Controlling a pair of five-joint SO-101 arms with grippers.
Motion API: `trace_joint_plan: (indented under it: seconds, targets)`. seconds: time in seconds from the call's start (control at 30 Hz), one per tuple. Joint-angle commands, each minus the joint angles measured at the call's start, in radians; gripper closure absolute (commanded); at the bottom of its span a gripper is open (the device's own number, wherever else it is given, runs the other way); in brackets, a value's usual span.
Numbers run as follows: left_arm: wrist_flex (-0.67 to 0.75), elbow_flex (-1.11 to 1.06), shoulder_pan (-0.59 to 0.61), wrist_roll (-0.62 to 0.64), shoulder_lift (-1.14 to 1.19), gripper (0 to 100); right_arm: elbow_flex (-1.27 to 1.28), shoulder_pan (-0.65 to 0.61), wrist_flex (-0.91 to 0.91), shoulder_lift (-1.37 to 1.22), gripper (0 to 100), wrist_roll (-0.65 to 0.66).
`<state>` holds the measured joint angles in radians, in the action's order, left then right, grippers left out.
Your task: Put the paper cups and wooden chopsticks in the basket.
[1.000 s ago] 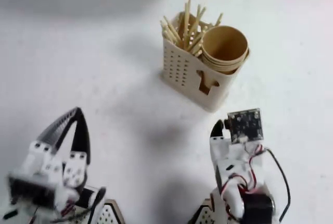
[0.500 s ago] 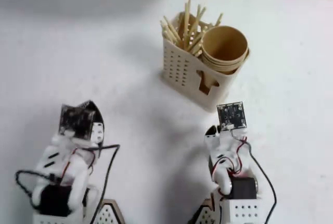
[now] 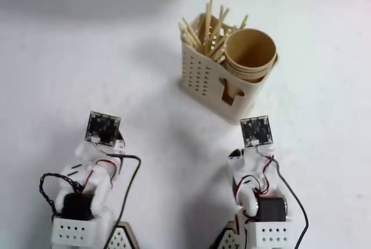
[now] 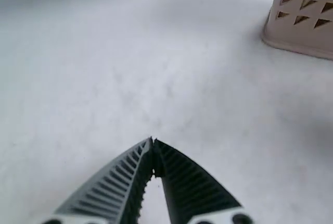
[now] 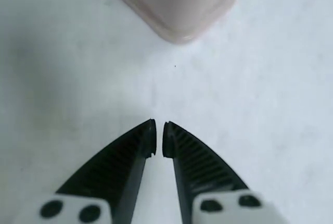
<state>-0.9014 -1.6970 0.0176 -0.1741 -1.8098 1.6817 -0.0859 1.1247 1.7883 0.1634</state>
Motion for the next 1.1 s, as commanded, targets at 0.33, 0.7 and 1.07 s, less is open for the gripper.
trace_joint_plan:
  seconds: [0.33,0.7,1.07]
  targets:
    - [-0.281,0.005,0.007,-0.006,-0.013,98,0.009,0.007,0.148,0.012,96.4,0.005]
    - [-0.384,0.005,0.007,-0.002,-0.013,98,0.009,0.007,0.148,0.012,96.4,0.005]
    - [-0.384,0.005,0.004,-0.005,-0.013,98,0.009,0.007,0.148,0.012,96.4,0.005]
